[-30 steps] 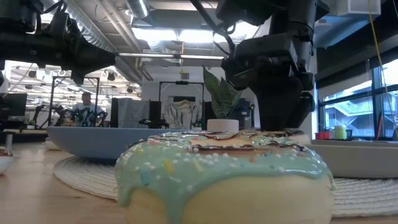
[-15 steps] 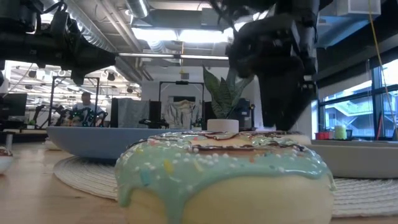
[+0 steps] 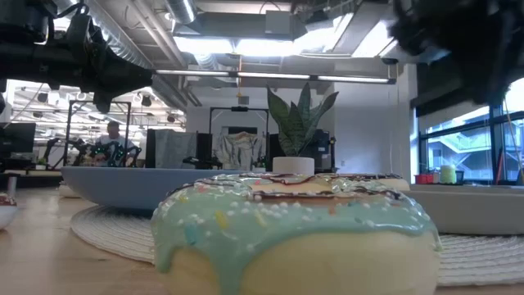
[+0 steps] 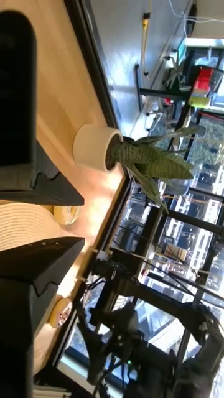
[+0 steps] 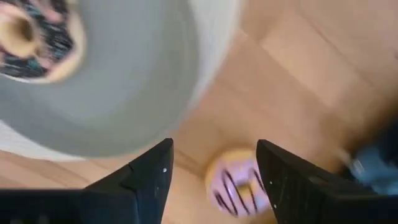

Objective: Pick & Place donuts
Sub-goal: Put the large purple donut on the gray plate

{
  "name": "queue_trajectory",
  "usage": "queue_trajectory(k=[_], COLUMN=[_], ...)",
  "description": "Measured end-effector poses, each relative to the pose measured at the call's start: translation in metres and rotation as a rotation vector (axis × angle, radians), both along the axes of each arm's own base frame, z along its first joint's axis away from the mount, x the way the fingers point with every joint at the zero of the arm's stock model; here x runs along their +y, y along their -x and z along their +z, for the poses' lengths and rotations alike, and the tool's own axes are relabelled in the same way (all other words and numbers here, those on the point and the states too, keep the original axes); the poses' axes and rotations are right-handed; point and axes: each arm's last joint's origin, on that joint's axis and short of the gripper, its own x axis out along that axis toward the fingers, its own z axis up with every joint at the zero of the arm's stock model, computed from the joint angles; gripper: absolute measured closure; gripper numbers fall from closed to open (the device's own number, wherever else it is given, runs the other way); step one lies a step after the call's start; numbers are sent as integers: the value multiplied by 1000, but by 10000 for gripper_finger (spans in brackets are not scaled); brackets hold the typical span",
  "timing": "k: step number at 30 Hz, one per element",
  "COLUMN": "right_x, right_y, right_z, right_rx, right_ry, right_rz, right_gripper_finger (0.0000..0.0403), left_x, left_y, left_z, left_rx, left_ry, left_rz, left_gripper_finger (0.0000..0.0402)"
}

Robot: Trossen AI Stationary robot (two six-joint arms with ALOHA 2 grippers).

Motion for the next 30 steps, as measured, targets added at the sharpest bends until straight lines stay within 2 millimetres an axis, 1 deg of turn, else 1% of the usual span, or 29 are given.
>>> queue_trajectory(k=[3, 5, 7, 11, 14, 18, 23, 26, 30], right_x=[10, 15, 18, 21, 23, 29, 27, 26, 27], right_y=[19, 31, 41, 64, 76, 84, 95, 97, 97], right_z=[9, 10, 6, -9, -19, -32, -52, -64, -79], right_rx=[10, 17, 37, 100, 122, 105, 135, 146, 107], right_ry=[4, -13, -16, -7, -5, -34, 5, -21, -73], right_rz=[-36, -59, -102, -194, -244, -301, -356, -372, -369], right_gripper_finger=[172, 172, 172, 172, 172, 172, 172, 172, 172], left_x=[0, 0, 0, 0, 0, 0, 0, 0, 0], left_y=[0, 0, 0, 0, 0, 0, 0, 0, 0], left_z=[0, 0, 0, 0, 0, 0, 0, 0, 0], left_rx=[-2, -3, -13, -15, -24, -36, -37, -37, -37], left_ry=[5, 7, 25, 28, 49, 82, 84, 84, 85], left_rz=[0, 0, -1, -1, -2, -3, -2, -2, -2], left_gripper_finger=[315, 315, 315, 315, 315, 315, 315, 315, 315])
